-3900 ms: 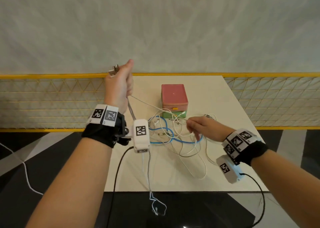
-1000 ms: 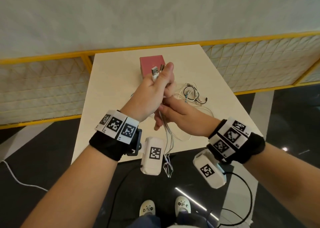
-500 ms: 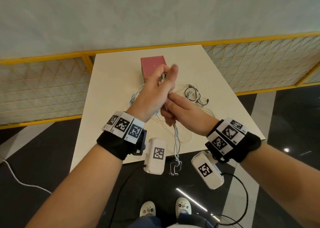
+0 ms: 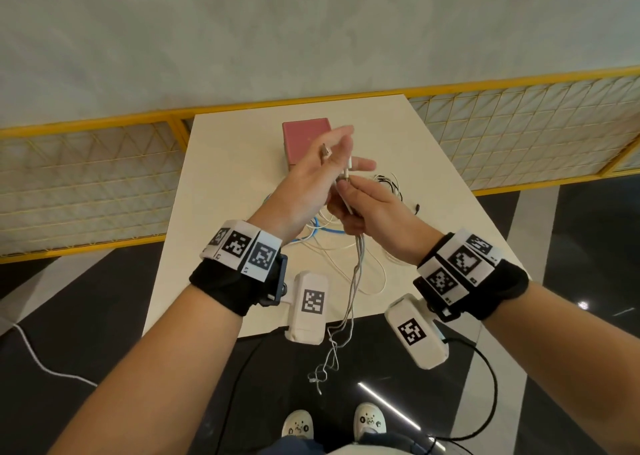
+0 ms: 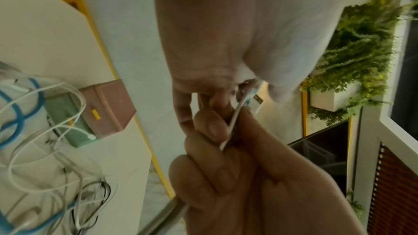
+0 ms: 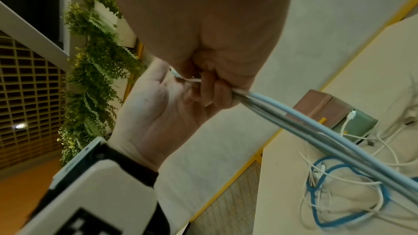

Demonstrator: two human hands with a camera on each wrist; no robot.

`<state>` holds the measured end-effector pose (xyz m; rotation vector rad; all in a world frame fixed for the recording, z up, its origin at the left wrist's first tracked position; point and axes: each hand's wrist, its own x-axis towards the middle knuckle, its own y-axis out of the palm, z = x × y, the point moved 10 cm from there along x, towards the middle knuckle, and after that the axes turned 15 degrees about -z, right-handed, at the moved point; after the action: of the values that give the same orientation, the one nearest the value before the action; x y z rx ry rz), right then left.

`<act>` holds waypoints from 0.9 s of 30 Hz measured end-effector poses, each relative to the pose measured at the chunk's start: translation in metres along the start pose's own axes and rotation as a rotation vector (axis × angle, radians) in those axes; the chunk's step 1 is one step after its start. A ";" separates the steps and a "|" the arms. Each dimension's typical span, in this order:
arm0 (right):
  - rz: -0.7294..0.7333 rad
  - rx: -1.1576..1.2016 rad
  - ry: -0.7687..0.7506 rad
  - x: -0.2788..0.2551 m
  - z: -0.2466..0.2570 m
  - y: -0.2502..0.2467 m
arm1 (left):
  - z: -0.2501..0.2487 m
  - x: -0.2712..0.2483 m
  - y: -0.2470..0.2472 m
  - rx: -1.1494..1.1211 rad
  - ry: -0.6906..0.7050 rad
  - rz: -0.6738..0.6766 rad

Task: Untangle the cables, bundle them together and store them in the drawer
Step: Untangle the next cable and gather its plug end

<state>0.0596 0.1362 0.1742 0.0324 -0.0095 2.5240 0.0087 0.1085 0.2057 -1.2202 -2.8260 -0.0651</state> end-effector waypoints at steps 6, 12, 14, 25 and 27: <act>0.015 -0.046 -0.077 0.003 0.002 -0.008 | -0.005 0.000 0.002 -0.008 0.053 0.063; 0.045 -0.013 -0.112 0.006 0.002 -0.020 | -0.005 0.000 0.020 0.126 0.068 0.219; 0.057 -0.003 -0.111 0.010 0.001 -0.024 | -0.001 0.006 0.021 0.226 0.073 0.178; 0.190 0.008 -0.056 0.016 0.005 -0.023 | 0.014 0.013 0.026 0.081 -0.046 -0.146; 0.212 0.008 -0.098 0.017 0.008 -0.017 | 0.014 0.013 0.023 0.149 -0.031 -0.137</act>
<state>0.0557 0.1593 0.1825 0.1659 -0.0441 2.7319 0.0160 0.1340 0.1934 -1.0051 -2.8767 0.1569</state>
